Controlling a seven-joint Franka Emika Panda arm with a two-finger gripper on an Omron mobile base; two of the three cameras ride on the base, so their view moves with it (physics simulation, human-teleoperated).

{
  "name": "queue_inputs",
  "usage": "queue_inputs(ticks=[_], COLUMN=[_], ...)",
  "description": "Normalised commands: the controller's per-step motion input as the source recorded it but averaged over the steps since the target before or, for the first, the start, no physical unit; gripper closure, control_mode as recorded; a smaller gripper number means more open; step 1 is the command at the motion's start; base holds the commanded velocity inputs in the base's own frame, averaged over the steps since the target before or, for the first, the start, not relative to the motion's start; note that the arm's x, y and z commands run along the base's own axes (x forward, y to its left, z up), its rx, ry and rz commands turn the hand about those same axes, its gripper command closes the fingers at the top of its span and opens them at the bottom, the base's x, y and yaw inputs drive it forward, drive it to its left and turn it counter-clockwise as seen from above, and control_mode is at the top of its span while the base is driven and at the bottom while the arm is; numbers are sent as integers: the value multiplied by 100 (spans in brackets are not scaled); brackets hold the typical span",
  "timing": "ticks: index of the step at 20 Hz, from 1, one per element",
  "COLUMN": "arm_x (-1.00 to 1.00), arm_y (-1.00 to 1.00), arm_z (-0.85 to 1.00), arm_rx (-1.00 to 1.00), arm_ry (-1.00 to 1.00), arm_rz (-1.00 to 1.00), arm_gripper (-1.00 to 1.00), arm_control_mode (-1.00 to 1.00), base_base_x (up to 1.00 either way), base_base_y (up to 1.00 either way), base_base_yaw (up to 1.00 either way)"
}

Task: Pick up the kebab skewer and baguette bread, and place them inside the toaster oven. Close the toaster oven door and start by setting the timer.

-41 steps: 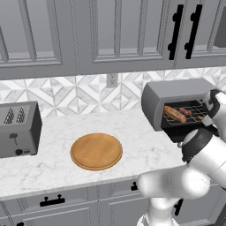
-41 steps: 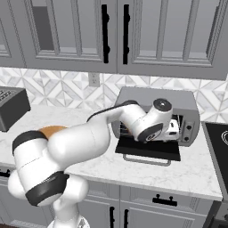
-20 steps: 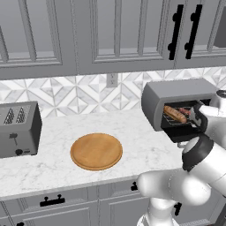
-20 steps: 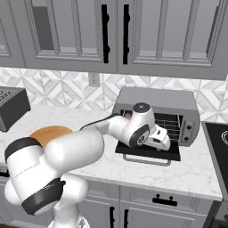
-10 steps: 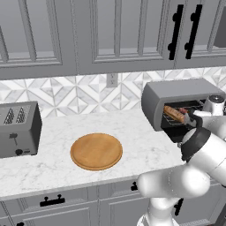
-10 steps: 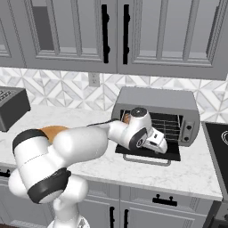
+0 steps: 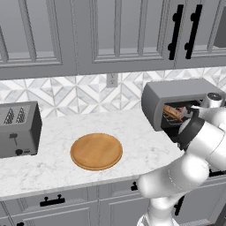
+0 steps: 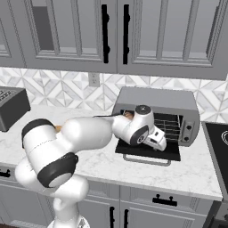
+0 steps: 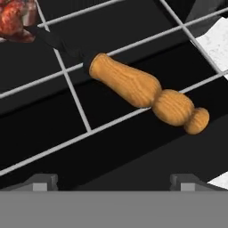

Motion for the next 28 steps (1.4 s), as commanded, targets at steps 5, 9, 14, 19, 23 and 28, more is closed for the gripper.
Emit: queue_inputs(ticks=[5, 9, 14, 19, 23, 28], arm_x=[27, 20, 21, 43, 26, -77], arm_y=[0, 6, 18, 25, 16, 0], arm_z=[0, -9, -11, 0, -4, 7], arm_rx=[6, 1, 0, 0, 0, 0], arm_ry=[0, 0, -6, -10, -5, 0], arm_rz=[-5, -9, -11, -11, -6, 3], arm_gripper=[-100, -100, -100, -100, -100, -100], arm_control_mode=[-100, -100, -100, -100, -100, -100], base_base_x=[0, 0, 0, 0, 0, 0], base_base_y=[0, 0, 0, 0, 0, 0], base_base_yaw=[0, 0, 0, 0, 0, 0])
